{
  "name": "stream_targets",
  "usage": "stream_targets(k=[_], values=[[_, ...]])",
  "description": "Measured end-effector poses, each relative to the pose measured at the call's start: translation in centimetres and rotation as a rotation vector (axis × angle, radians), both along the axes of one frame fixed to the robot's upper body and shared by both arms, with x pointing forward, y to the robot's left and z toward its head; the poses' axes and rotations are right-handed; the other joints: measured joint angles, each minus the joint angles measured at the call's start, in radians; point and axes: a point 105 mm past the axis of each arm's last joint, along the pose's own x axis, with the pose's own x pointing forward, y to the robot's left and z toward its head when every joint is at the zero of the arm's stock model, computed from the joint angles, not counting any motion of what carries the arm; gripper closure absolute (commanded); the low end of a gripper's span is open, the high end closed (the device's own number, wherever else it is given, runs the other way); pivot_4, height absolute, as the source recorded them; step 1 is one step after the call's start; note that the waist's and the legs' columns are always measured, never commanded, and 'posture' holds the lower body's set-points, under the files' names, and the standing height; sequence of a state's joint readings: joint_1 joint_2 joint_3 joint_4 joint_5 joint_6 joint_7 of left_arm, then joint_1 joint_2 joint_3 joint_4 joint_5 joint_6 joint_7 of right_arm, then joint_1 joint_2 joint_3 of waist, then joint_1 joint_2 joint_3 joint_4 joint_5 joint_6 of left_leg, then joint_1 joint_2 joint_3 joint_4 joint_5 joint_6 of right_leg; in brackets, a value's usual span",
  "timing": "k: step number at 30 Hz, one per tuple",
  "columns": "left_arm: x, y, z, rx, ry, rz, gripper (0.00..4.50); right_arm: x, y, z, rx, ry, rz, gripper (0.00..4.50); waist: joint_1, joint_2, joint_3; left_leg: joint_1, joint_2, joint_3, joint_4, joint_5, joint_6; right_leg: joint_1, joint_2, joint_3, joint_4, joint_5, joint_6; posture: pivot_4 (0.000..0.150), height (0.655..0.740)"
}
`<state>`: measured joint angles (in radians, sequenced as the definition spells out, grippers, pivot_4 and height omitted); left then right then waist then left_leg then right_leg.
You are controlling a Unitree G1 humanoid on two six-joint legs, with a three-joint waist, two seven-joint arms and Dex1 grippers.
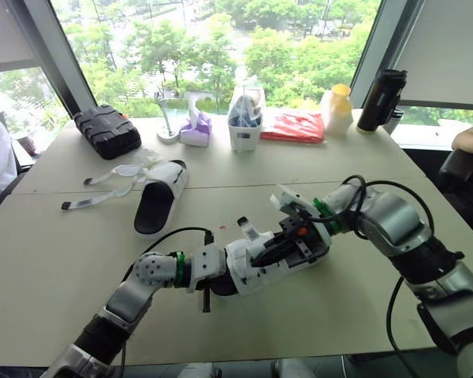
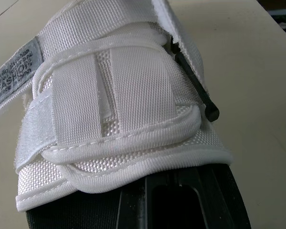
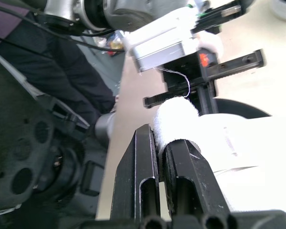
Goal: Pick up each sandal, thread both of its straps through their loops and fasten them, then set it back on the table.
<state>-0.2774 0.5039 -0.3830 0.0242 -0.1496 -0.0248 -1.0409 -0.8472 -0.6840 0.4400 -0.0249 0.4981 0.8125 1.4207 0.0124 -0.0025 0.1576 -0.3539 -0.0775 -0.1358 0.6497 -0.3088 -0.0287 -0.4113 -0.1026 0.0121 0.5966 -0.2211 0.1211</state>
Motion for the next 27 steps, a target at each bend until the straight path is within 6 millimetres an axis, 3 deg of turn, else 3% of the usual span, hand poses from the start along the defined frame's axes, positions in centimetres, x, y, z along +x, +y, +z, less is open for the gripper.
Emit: stream_targets(k=[6, 17, 20, 23, 27], values=[[0.1, 0.1, 0.0, 0.005, -0.007, 0.009, 4.50, 2.3, 1.0, -1.1, 0.004, -0.022, -0.028, 4.44, -0.001, 0.000, 0.000, 0.001, 0.001, 0.000, 0.000, 0.001, -0.001, 0.000, 0.001, 0.000, 0.002, 0.002, -0.001, 0.150, 0.7400], [0.2, 0.5, -0.2, 0.016, -0.007, 0.032, 4.50, 3.9, 2.2, -3.2, -0.018, -0.053, -0.022, 4.44, -0.010, 0.003, -0.002, 0.009, 0.003, 0.000, 0.000, 0.001, -0.002, 0.005, 0.004, 0.001, 0.003, 0.002, -0.002, 0.150, 0.7400], [0.2, 0.7, -0.3, 0.020, -0.004, 0.037, 4.50, 4.2, 2.3, -3.4, -0.022, -0.066, -0.026, 3.46, -0.015, 0.005, -0.003, 0.013, 0.003, 0.000, -0.001, 0.001, -0.002, 0.008, 0.005, 0.002, 0.003, 0.002, -0.002, 0.150, 0.7400], [0.2, 0.8, -0.4, 0.022, -0.002, 0.039, 4.50, 5.5, 2.4, -3.4, -0.056, -0.123, -0.085, 2.04, -0.021, 0.008, -0.005, 0.014, 0.003, 0.000, -0.002, 0.001, -0.002, 0.009, 0.005, 0.002, 0.003, 0.002, -0.002, 0.150, 0.7400], [0.1, 0.8, -0.4, 0.023, -0.003, 0.034, 4.50, 6.3, 2.6, -3.8, -0.062, -0.155, -0.129, 2.04, -0.023, 0.009, -0.006, 0.014, 0.003, 0.000, -0.003, 0.001, -0.002, 0.008, 0.005, 0.002, 0.003, 0.002, -0.002, 0.150, 0.7400]])
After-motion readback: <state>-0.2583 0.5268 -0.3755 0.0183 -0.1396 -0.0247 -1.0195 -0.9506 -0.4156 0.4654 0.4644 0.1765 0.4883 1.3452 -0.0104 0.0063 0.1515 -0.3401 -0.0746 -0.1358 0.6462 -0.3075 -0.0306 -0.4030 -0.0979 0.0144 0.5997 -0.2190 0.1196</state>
